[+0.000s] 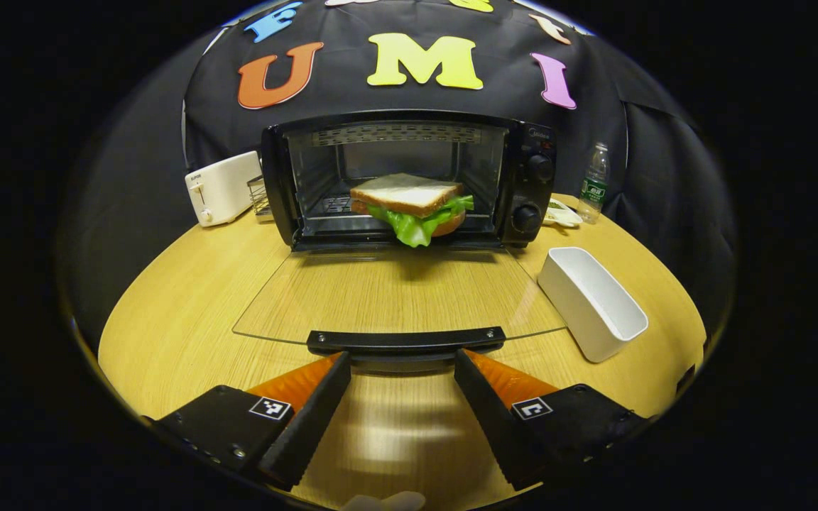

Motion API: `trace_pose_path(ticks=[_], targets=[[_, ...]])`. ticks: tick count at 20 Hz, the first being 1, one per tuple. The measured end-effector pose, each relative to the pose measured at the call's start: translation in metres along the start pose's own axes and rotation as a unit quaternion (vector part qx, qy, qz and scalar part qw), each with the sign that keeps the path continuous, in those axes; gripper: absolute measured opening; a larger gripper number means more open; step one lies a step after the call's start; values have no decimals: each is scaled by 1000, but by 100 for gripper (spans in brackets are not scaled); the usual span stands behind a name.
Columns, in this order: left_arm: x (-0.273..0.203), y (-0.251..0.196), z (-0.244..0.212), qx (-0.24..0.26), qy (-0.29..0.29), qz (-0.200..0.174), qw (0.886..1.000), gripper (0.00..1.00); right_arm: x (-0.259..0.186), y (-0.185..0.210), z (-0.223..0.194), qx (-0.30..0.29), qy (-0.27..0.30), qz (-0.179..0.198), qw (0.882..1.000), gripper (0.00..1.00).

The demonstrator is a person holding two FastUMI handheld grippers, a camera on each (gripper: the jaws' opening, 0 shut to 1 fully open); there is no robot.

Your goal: Open the electric oven with the left hand, put the food in, and close the electric oven.

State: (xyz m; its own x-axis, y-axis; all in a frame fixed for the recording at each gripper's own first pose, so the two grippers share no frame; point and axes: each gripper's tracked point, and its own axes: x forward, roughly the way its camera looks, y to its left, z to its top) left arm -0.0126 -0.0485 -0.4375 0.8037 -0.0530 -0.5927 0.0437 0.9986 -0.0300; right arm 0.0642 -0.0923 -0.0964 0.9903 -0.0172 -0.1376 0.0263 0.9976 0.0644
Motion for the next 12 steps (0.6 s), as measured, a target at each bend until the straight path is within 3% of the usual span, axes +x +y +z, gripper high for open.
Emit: trace_pose_path(ticks=[12], targets=[[-7, -1, 18, 1, -6, -3, 1000, 96, 9, 9, 1, -12, 5, 8, 1000, 90]])
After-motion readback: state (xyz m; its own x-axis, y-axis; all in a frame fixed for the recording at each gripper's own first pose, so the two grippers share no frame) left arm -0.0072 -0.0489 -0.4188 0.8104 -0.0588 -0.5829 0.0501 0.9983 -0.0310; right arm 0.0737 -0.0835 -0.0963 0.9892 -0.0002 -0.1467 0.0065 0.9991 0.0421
